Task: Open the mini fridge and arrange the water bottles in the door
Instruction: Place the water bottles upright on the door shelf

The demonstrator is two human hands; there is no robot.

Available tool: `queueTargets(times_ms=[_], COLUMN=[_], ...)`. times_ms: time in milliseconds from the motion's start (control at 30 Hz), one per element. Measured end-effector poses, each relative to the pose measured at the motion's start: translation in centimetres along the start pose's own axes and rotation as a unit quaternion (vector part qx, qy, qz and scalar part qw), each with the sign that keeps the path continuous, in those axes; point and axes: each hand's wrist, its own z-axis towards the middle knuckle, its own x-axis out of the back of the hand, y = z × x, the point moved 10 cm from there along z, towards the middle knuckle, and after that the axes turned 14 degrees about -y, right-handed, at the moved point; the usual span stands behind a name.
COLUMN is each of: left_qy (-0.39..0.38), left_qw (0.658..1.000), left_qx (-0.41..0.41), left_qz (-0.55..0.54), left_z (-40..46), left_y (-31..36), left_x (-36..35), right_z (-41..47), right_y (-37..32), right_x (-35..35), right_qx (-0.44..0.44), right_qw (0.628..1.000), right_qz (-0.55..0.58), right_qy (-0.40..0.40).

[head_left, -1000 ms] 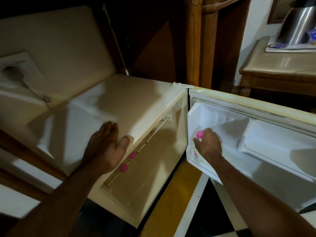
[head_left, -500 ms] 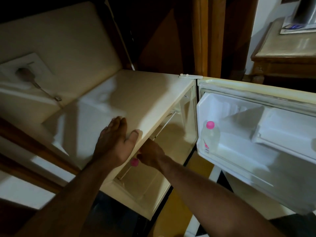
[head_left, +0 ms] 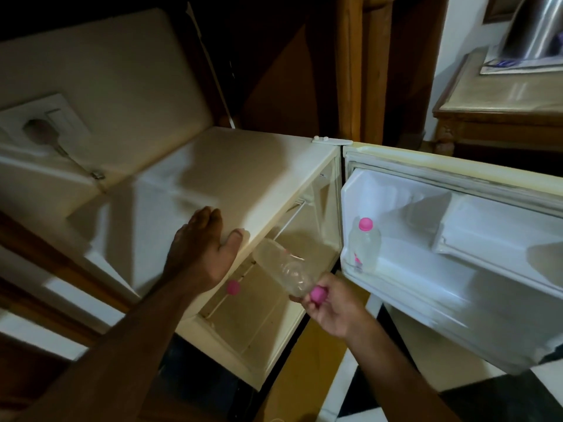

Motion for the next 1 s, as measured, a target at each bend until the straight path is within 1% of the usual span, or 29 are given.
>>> queueTargets(times_ms=[67,133,200,233,267,300,333,367,400,467,500,533,600,700,733,867,900,1000], left_qy=[0.002,0.008,0.013,0.013,0.012,0.012,0.012,0.01,0.008,0.006,0.004,0.004,0.004,0.004,0.004,0.007,0.007,0.008], left_qw=[1.0,1.0,1.0,1.0,1.0,1.0,1.0,1.0,1.0,1.0,1.0,1.0,1.0,1.0,1.0,1.0,1.0,1.0], left_qx=[0.0,-0.003,-0.01,-0.011,-0.012,-0.013,-0.014,-0.014,-0.014,-0.013,-0.012,-0.012,-0.013,-0.01,-0.009,-0.008,-0.007,-0.009], left_qz=[0.008,0.013,0.017,0.018,0.018,0.017,0.016,0.016,0.018,0.019,0.02,0.021,0.02,0.014,0.012,0.012,0.012,0.004], left_z=[0.1,0.0,0.0,0.0,0.0,-0.1,-0.1,-0.1,-0.1,-0.1,0.0,0.0,0.0,-0.2,-0.2,0.0,0.1,0.1], left_y=[0.0,0.0,0.2,0.3,0.3,0.4,0.4,0.4,0.5,0.4,0.4,0.4,0.4,0.6,0.7,0.6,0.5,0.4], left_x=[0.1,0.2,0.2,0.2,0.2,0.3,0.2,0.2,0.2,0.1,0.1,0.1,0.2,0.3,0.4,0.3,0.3,0.3], right_z=[-3.4,-6.9,-11.2,-13.8,-16.4,-18.7,-20.5,-21.7,-22.1,-20.5,-18.8,-16.8,-12.8,-8.1,-6.8,-3.5,-3.0,-2.8], right_y=[-0.5,-0.7,-2.1,-3.6,-5.5,-7.8,-10.0,-12.2,-14.1,-17.4,-18.7,-19.7,-21.2,-22.1,-22.2,-22.1,-21.9,-21.8], right_x=[2.3,5.4,8.4,9.1,8.9,8.0,6.3,4.3,2.2,-1.4,-2.7,-3.8,-5.1,-5.7,-5.2,-0.3,0.8,2.5], right_qx=[0.037,0.07,0.118,0.144,0.166,0.18,0.19,0.202,0.215,0.221,0.21,0.195,0.152,0.076,0.05,-0.041,-0.051,-0.055], right_qw=[0.998,0.992,0.972,0.951,0.916,0.866,0.804,0.741,0.689,0.611,0.577,0.551,0.511,0.435,0.421,0.435,0.436,0.417], right_qz=[0.035,0.043,-0.016,-0.088,-0.181,-0.289,-0.395,-0.483,-0.547,-0.644,-0.686,-0.72,-0.771,-0.842,-0.855,-0.861,-0.86,-0.861], right_qy=[0.026,0.095,0.201,0.26,0.316,0.365,0.401,0.421,0.425,0.404,0.391,0.375,0.348,0.31,0.297,0.261,0.261,0.285])
